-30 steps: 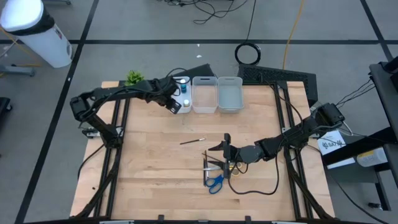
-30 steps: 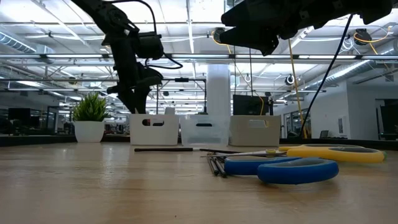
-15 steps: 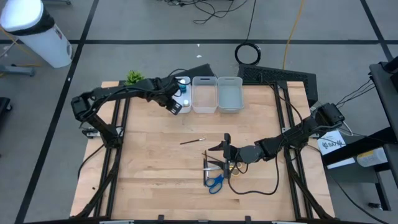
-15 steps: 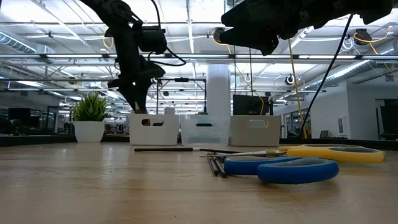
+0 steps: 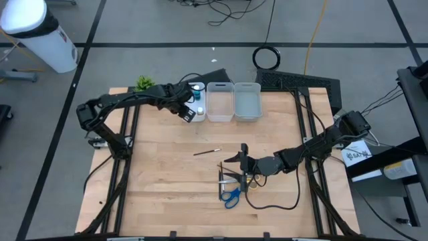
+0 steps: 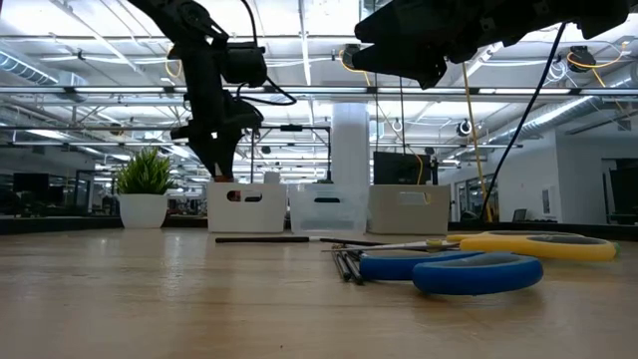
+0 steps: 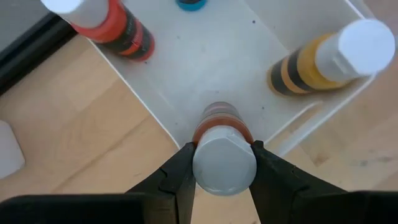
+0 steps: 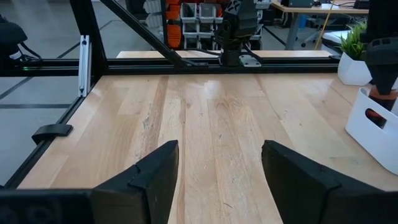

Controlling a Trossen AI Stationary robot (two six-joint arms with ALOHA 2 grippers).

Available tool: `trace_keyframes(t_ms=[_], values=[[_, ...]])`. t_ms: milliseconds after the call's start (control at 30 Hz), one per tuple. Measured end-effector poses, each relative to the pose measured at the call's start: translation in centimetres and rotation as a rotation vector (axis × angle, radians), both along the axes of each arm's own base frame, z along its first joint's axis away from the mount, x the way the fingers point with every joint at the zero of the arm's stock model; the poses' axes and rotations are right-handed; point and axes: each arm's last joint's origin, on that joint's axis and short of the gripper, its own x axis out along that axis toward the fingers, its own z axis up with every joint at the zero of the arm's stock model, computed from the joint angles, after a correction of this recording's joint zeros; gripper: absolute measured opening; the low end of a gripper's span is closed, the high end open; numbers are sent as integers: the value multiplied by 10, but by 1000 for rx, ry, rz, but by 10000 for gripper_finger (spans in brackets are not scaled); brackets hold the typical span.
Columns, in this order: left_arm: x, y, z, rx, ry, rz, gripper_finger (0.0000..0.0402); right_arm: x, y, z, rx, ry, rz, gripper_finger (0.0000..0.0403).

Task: Pick & Place Paint Supplies
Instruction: Put the brown paint bottle into the white bin

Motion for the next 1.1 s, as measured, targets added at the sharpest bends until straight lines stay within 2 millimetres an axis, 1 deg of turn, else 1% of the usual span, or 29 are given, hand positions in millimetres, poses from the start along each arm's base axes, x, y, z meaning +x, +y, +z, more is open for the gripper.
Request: trace_keyframes(t_ms=[100,433,667,767,900,1100], values=[[0,0,0,1,0,2,124,0,0,0,4,0,-1,219],[1,1,-1,2,-7,14,129,0,0,0,4,0,-2,213],[10,5,-17,-15,20,12,124,0,0,0,5,0,-3,216],[12,6,-23,-19,39,-3,135,0,0,0,4,4,-3,214],[12,7,-23,-17,44,-9,145,0,0,-1,1,9,-2,213],[10,3,-18,-15,33,-30,149,0,0,-1,0,14,-2,217]])
